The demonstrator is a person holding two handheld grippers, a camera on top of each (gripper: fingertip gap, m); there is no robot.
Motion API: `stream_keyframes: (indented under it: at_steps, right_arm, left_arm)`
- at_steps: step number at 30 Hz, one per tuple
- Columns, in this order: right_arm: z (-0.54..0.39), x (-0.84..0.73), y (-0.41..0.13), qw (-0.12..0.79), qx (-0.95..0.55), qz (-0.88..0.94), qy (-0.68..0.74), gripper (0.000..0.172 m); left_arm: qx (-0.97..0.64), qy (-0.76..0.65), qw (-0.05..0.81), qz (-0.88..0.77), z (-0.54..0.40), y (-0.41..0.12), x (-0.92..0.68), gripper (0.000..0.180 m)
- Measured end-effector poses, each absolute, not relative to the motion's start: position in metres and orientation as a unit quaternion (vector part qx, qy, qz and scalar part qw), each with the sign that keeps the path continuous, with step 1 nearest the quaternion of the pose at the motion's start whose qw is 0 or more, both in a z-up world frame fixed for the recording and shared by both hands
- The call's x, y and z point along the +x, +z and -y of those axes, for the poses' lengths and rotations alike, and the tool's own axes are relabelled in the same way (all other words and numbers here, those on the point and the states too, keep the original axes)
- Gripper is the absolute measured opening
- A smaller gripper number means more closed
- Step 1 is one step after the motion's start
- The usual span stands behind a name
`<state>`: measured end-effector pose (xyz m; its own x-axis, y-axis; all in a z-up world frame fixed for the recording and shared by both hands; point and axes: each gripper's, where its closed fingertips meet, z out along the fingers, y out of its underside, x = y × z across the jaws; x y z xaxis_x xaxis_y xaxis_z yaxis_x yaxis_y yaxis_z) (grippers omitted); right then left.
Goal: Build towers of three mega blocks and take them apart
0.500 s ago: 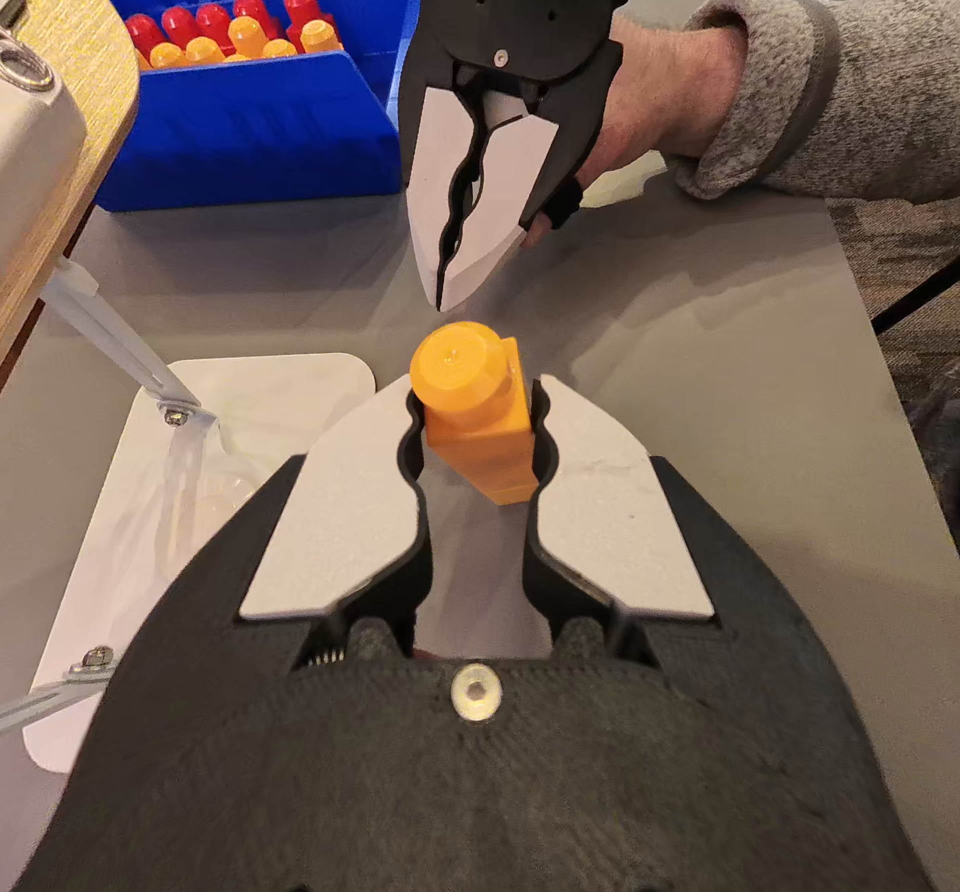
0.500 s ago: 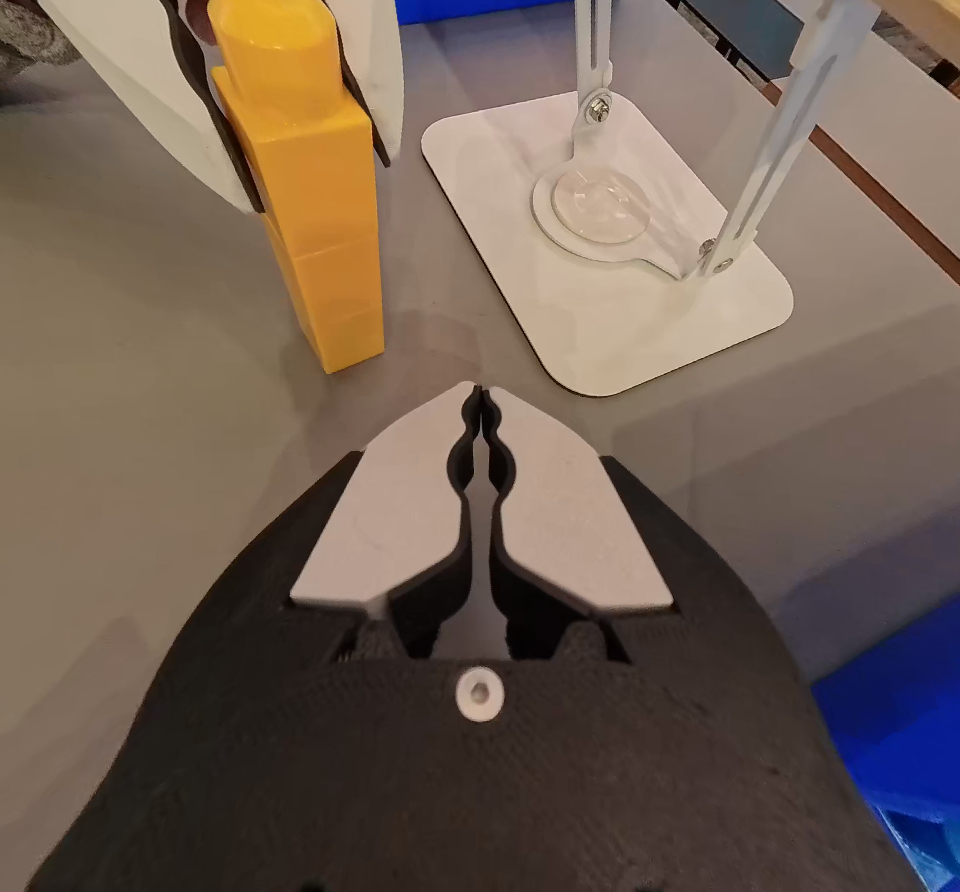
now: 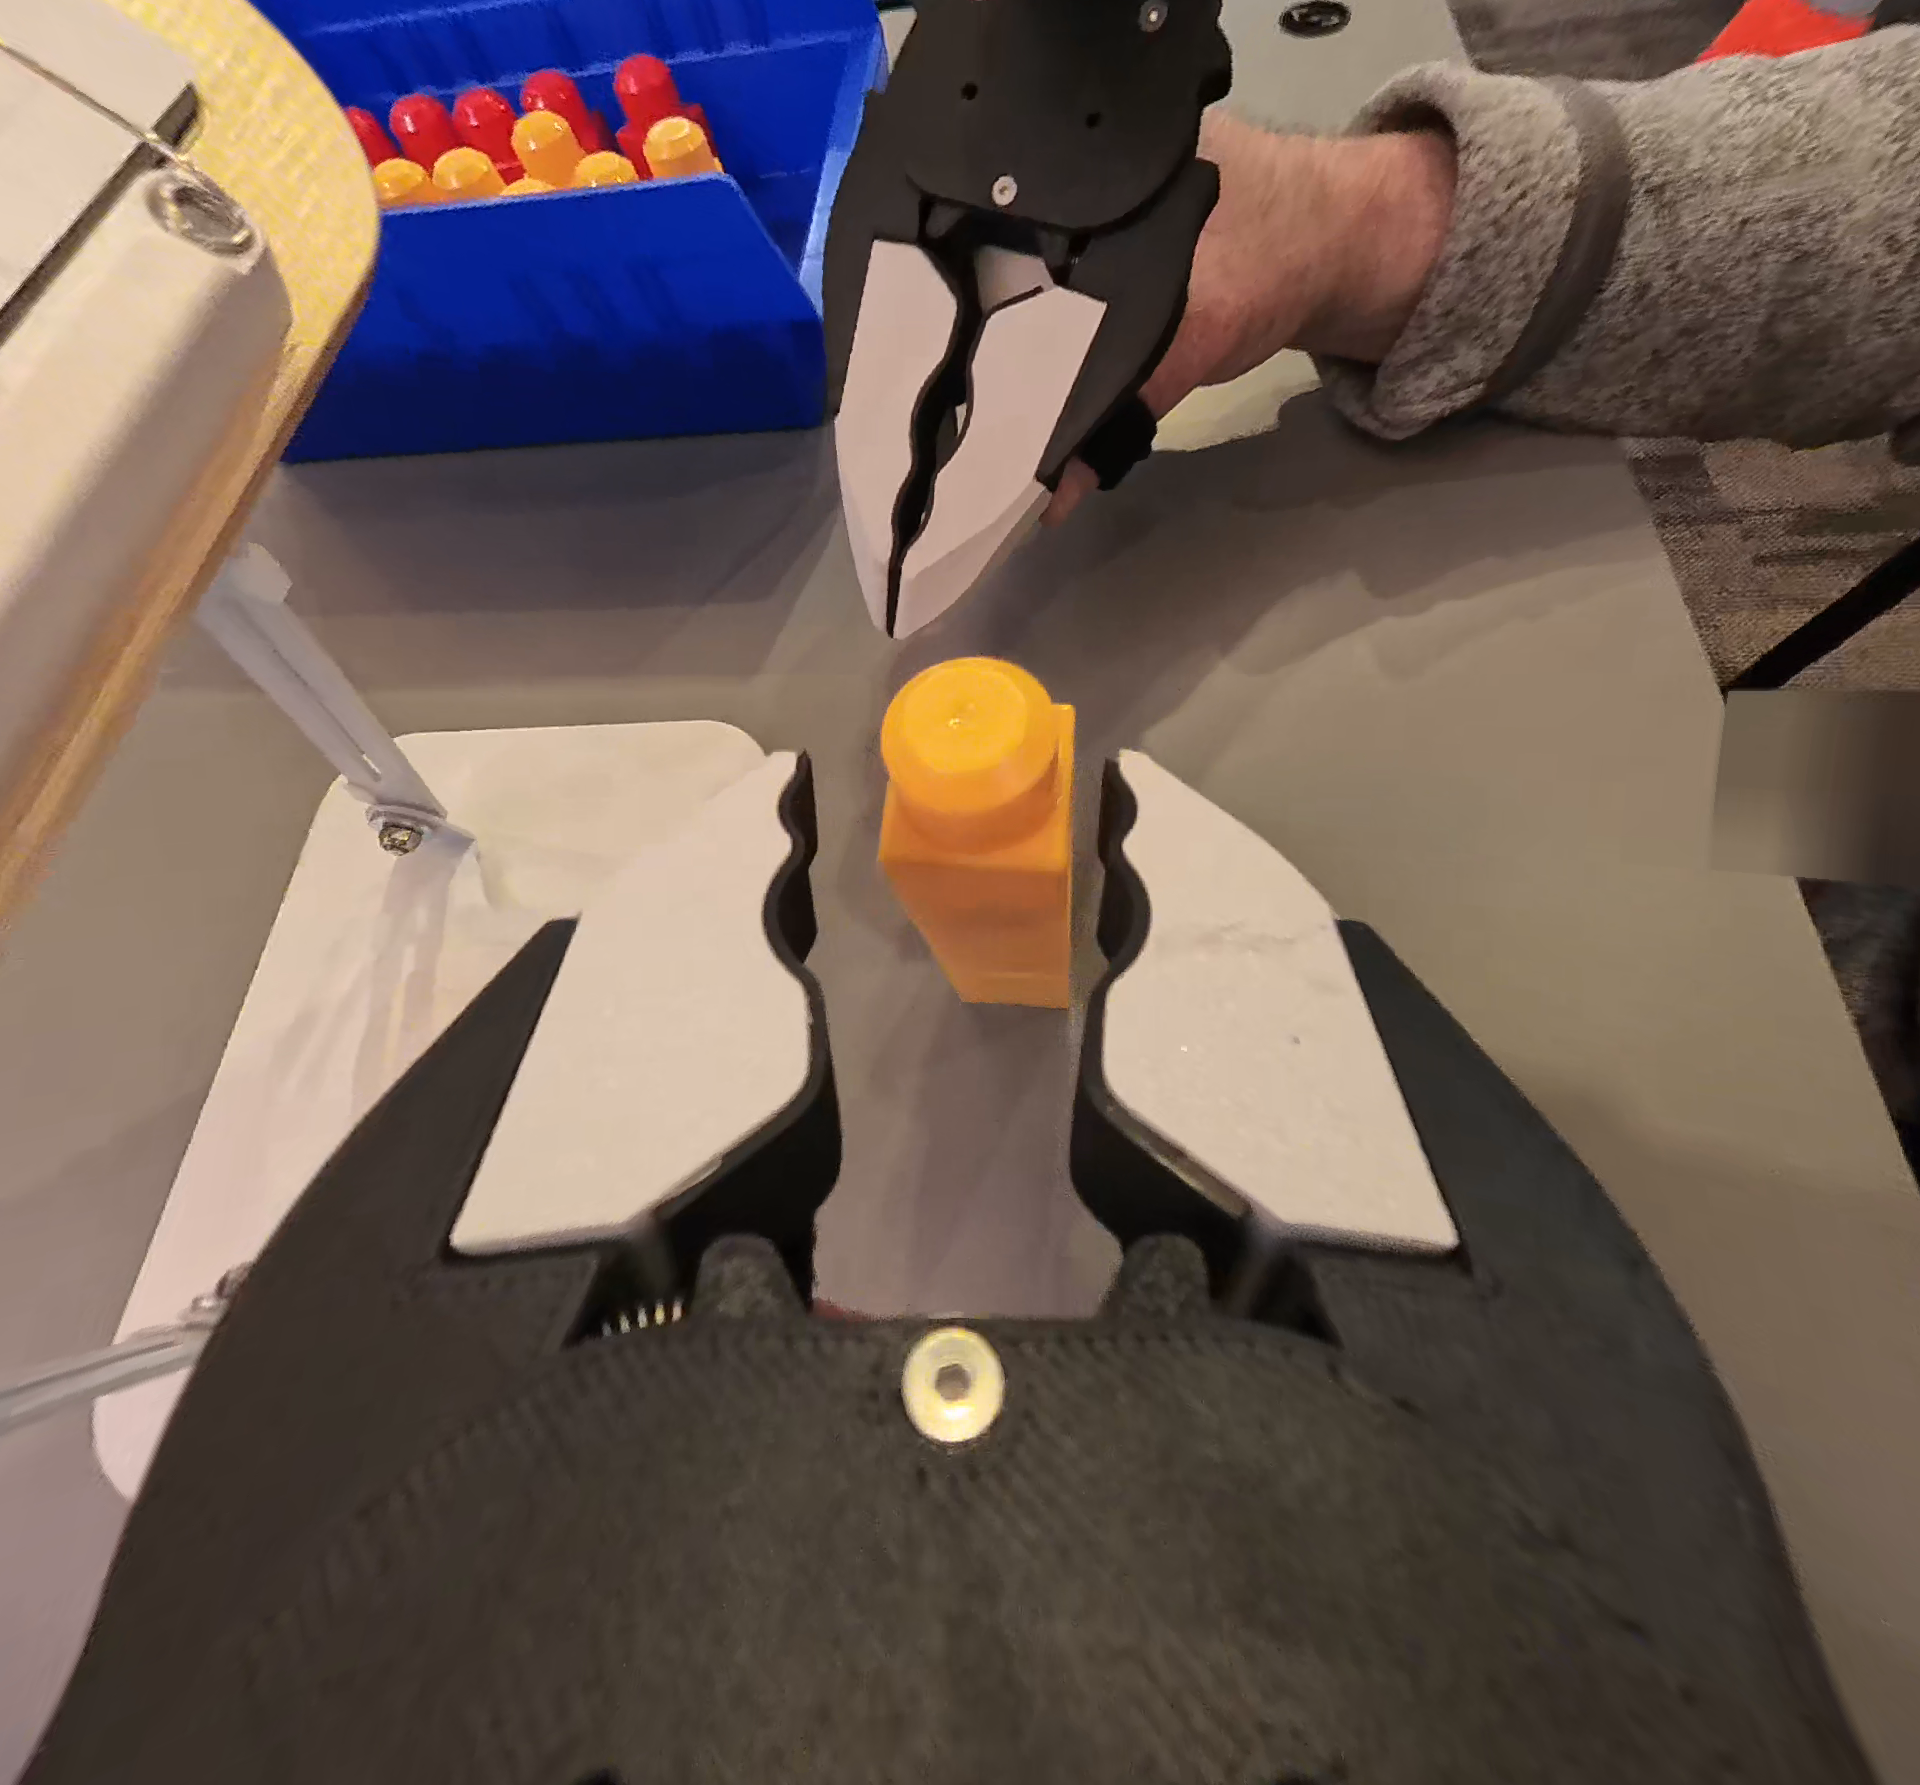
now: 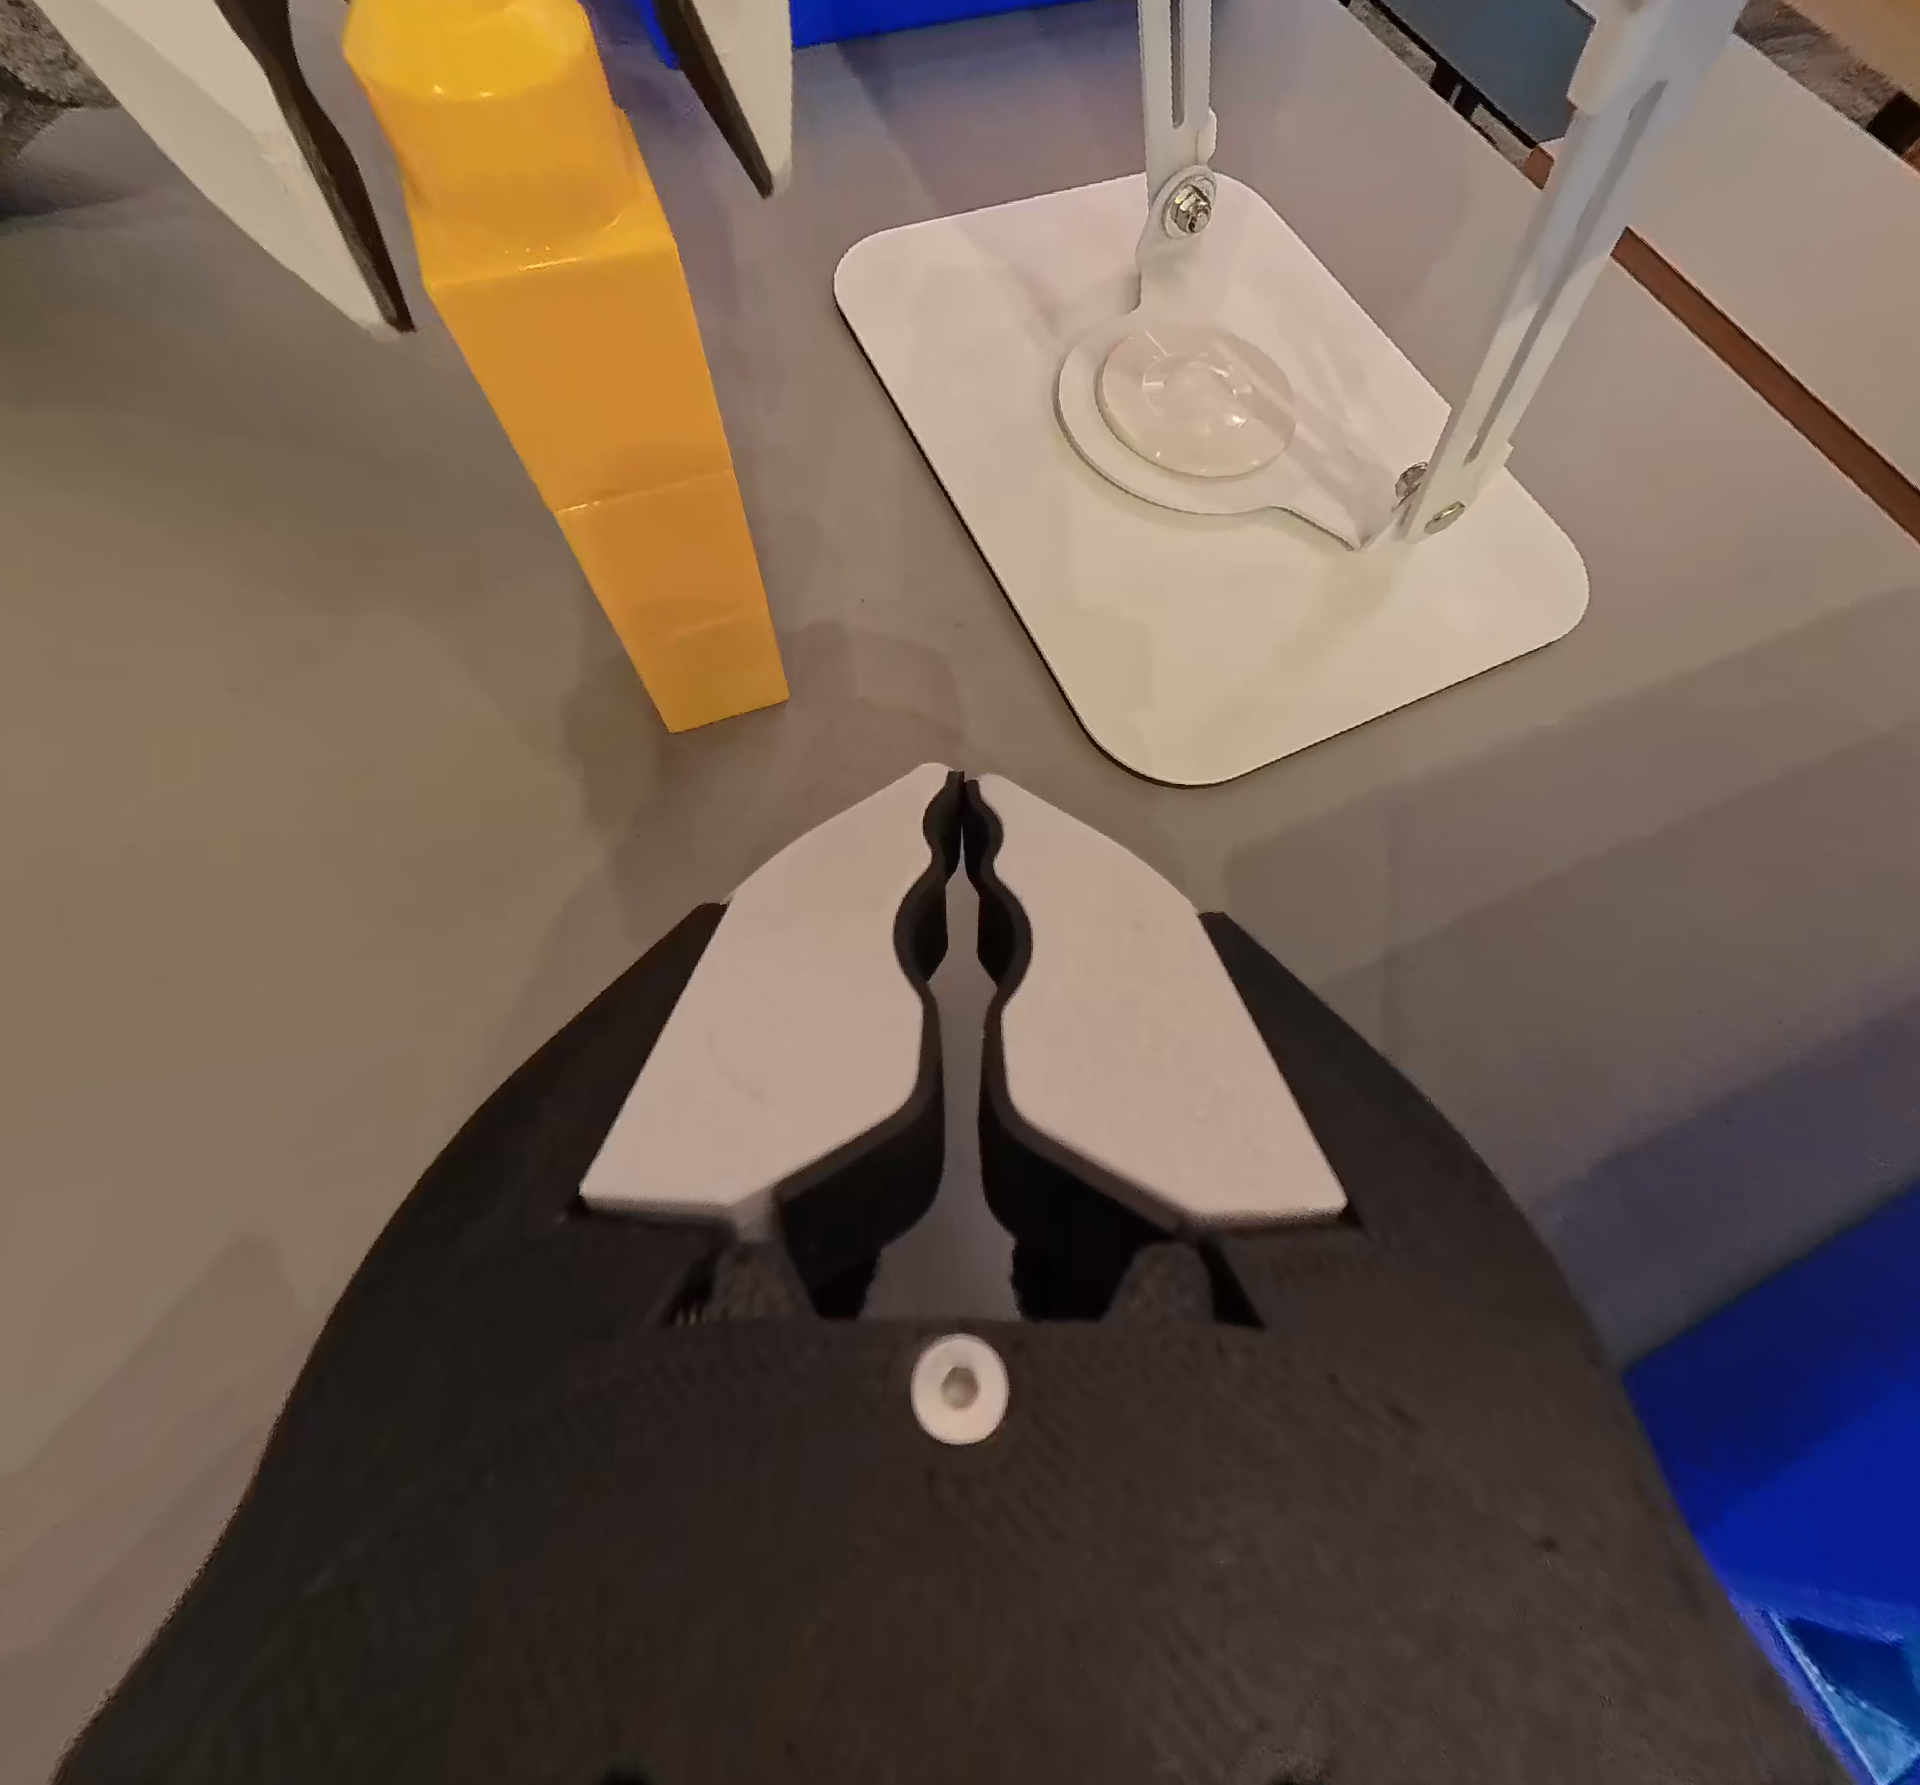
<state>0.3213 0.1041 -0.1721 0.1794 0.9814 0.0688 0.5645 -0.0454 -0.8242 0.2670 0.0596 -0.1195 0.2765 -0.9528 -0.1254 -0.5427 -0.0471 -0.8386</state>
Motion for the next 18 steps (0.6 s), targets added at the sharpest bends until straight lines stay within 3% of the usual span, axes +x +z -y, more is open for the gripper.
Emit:
stream_keyframes:
  at_steps: [5,14,18]
  right_arm:
    - [-0.105,0.323,-0.169,0.382,-0.669,0.573,0.279,0.0]
    - [-0.105,0.322,-0.171,0.379,-0.669,0.576,0.277,0.0]
    - [-0.104,0.322,-0.169,0.381,-0.668,0.576,0.279,0.0]
  left_arm:
    - [-0.682,-0.267,0.408,-0.545,-0.053,-0.123,0.245,0.059]
    - [-0.721,-0.275,0.305,-0.558,-0.054,-0.208,0.257,0.08]
    - [-0.718,-0.276,0.309,-0.559,-0.058,-0.212,0.268,0.069]
